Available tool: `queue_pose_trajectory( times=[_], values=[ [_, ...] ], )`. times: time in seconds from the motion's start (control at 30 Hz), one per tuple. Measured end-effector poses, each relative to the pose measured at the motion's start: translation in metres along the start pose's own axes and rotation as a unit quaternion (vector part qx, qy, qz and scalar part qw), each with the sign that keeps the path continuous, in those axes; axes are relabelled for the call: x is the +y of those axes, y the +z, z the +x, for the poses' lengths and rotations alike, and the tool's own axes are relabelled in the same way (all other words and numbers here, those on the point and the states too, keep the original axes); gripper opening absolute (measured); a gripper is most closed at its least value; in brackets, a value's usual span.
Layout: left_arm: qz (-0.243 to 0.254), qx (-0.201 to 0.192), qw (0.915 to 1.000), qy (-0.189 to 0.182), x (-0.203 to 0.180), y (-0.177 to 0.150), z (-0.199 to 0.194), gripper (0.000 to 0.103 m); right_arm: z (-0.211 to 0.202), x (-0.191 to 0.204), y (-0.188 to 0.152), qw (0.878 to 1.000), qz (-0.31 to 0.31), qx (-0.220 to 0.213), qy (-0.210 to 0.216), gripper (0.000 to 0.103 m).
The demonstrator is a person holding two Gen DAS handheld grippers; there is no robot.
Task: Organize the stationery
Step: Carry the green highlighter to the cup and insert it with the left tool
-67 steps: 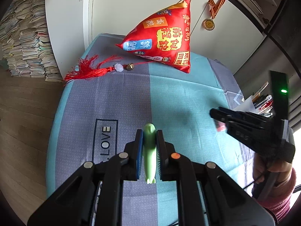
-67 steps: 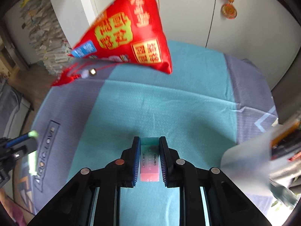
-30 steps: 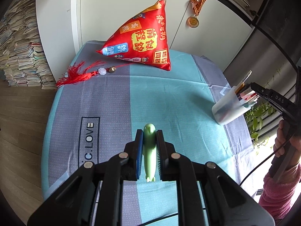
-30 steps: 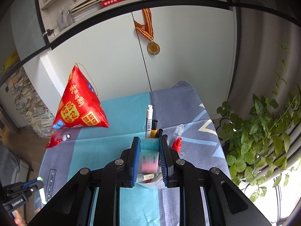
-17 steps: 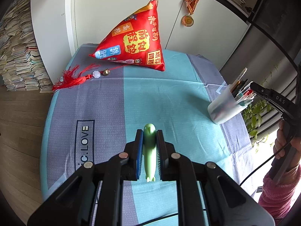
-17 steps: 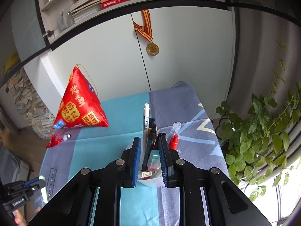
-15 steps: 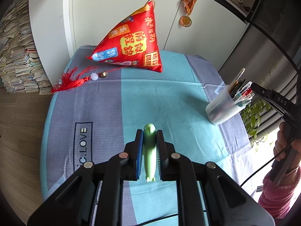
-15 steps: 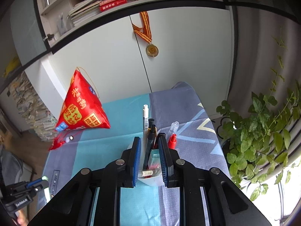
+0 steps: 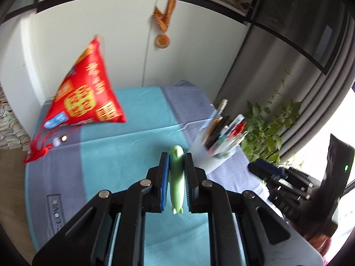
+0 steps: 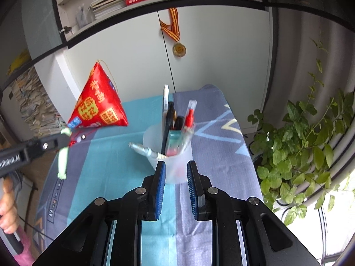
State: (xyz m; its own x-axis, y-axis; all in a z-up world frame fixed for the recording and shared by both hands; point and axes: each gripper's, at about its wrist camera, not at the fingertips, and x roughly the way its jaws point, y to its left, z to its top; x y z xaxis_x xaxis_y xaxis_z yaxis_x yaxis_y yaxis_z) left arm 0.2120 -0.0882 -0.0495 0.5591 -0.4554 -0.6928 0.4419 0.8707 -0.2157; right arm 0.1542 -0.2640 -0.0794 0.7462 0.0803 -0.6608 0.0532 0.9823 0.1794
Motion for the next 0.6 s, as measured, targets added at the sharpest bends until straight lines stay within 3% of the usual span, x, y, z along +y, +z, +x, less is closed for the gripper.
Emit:
queue_pose_trajectory(
  times=[0.3,0.6],
  values=[
    [0.012,-0.028,0.9994,-0.018,-0.033,0.039,0.044,0.012,0.007,-0.014,-0.007,1.0,0.024,0.009,0.009,0.021],
    [0.007,-0.031,0.9993,-0.02,-0.042,0.046,0.075,0.012,0.01,-0.026,-0.004,0.999,0.042,0.005,0.015,0.021]
  ],
)
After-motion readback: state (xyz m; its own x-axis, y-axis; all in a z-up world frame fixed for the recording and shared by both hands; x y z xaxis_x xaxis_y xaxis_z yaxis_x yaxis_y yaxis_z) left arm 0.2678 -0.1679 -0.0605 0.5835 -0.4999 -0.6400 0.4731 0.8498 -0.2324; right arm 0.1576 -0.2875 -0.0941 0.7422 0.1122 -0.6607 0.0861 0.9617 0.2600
